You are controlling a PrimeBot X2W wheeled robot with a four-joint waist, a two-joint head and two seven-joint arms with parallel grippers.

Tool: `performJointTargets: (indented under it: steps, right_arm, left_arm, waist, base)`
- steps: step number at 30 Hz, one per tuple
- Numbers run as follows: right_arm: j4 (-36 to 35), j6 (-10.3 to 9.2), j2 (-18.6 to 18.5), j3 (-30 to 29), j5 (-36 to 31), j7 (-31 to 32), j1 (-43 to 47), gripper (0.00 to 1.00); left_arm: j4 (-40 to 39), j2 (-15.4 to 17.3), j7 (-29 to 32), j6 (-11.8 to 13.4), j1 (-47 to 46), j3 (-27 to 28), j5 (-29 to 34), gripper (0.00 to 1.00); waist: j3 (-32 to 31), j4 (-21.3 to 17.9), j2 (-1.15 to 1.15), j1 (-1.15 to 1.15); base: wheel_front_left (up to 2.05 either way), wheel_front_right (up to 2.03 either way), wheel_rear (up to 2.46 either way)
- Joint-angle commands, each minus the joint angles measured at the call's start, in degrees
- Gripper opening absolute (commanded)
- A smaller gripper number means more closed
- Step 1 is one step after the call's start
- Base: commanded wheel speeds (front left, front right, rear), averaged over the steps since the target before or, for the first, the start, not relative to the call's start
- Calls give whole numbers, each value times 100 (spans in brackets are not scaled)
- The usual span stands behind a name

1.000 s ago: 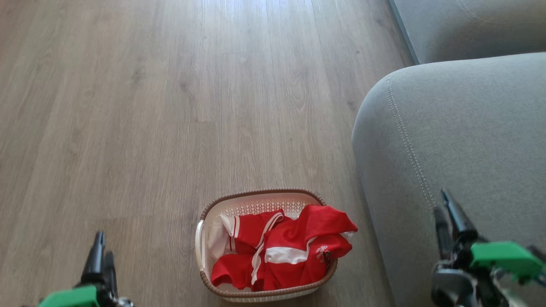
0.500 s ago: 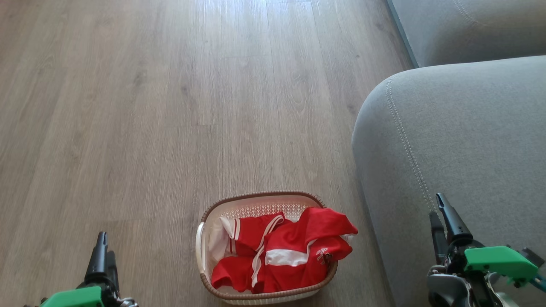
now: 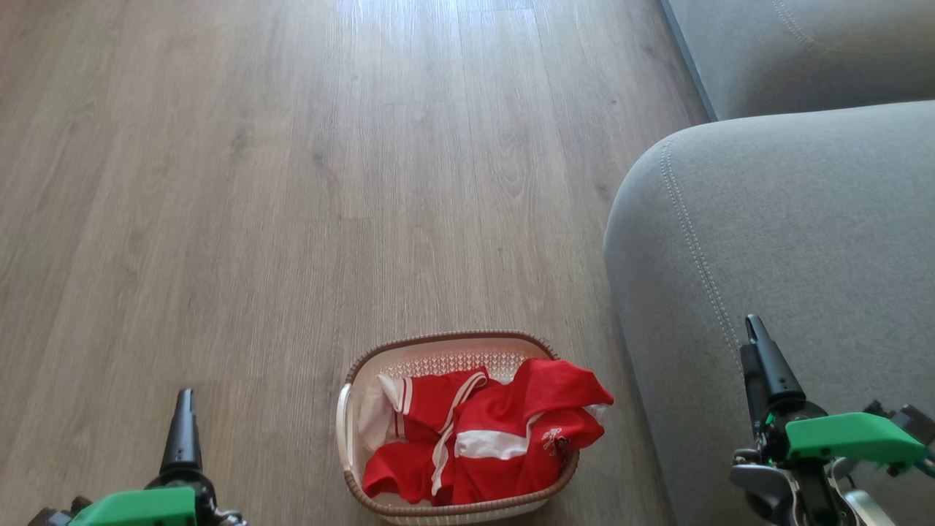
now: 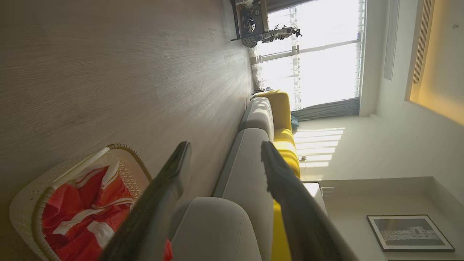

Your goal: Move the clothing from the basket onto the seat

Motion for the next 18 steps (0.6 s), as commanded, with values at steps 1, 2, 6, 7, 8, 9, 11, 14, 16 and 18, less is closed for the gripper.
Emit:
performJointTargets:
  steps: [1, 2, 6, 7, 8, 9, 11, 14, 16, 18]
  right_arm:
    - [-220, 0, -47, -83, -147, -43, -116, 100]
    - [-237, 0, -34, -97, -251, -44, -110, 100]
    - [-312, 0, 18, -153, -641, -50, -86, 100]
    - [-329, 0, 31, -166, -750, -52, -79, 100]
    - [-345, 0, 44, -180, -861, -53, -72, 100]
    - [-359, 0, 57, -196, -963, -54, -64, 100]
    - [-389, 0, 83, -225, -1186, -57, -52, 100]
    - [-439, 0, 123, -257, -1560, -62, -34, 100]
    - [-470, 0, 149, -280, -1793, -65, -17, 100]
    - [-496, 0, 175, -303, -2002, -68, 1, 100]
  left_arm:
    - [-258, 54, -62, 3, -116, 24, 131, 100]
    - [-276, 55, -79, 14, -111, 8, 226, 100]
    - [-344, 57, -145, 66, -95, -41, 560, 100]
    - [-360, 58, -162, 77, -90, -55, 657, 100]
    - [-375, 58, -179, 89, -86, -69, 755, 100]
    - [-390, 59, -196, 101, -81, -83, 856, 100]
    - [-416, 60, -229, 120, -71, -115, 1050, 100]
    - [-445, 62, -280, 148, -56, -160, 1340, 100]
    - [-460, 63, -313, 167, -44, -186, 1544, 100]
    - [-468, 64, -347, 179, -31, -213, 1773, 100]
  waist:
    - [-2, 0, 0, 0]
    - [-5, 1, 0, 0]
    - [-17, 3, 0, 0]
    - [-20, 4, 0, 0]
    - [-22, 6, 0, 0]
    - [-25, 7, 0, 0]
    - [-30, 9, 0, 0]
    - [-36, 14, 0, 0]
    - [-40, 16, 0, 0]
    - [-44, 18, 0, 0]
  base:
    - [0, 0, 0]
    - [0, 0, 0]
    - [0, 0, 0]
    - [0, 0, 0]
    - [0, 0, 0]
    - [0, 0, 0]
    - [0, 0, 0]
    - [0, 0, 0]
    - [0, 0, 0]
    - [0, 0, 0]
